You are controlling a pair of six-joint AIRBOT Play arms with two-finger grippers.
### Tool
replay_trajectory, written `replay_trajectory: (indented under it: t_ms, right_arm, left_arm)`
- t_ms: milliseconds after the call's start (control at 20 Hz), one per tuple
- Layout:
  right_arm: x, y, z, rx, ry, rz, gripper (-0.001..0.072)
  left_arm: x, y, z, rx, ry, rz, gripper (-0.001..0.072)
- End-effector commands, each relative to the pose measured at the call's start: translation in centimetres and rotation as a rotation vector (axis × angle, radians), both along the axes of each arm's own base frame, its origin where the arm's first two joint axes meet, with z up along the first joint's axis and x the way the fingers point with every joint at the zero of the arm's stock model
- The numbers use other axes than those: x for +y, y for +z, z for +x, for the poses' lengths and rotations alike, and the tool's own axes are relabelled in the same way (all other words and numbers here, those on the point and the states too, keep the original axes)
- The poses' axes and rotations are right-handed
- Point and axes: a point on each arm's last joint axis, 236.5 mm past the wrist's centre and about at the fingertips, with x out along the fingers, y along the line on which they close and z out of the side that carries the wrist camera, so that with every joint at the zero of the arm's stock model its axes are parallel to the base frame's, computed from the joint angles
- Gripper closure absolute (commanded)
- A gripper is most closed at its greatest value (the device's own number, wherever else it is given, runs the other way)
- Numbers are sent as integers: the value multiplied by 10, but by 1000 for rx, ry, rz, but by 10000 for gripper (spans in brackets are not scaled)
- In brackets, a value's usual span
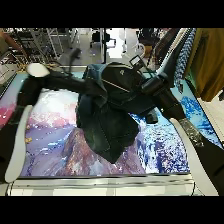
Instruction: Fold the clothes and pants, and hang the long-sleeved shirts on hangers.
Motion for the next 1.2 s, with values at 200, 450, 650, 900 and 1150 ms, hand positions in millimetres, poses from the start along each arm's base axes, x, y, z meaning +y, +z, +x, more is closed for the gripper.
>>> replay_trajectory:
  t_ms: [200, 450, 650, 900, 1150]
  right_arm:
    - [53, 28, -51, 161, 212, 69, 687]
    - [95, 28, -44, 123, 327, 201, 687]
    - [103, 31, -14, 16, 308, 223, 687]
    - [90, 43, 13, -83, 192, 451, 687]
    - [99, 60, 20, -115, 138, 754, 687]
  left_arm:
    - [-29, -22, 31, -142, 218, 179, 682]
    - [-26, -12, 29, -153, 223, 170, 682]
    - [-52, -2, 3, -177, 160, 159, 682]
    - [-49, -10, -2, -173, 142, 203, 661]
    - [-7, 0, 26, -180, 233, 206, 272]
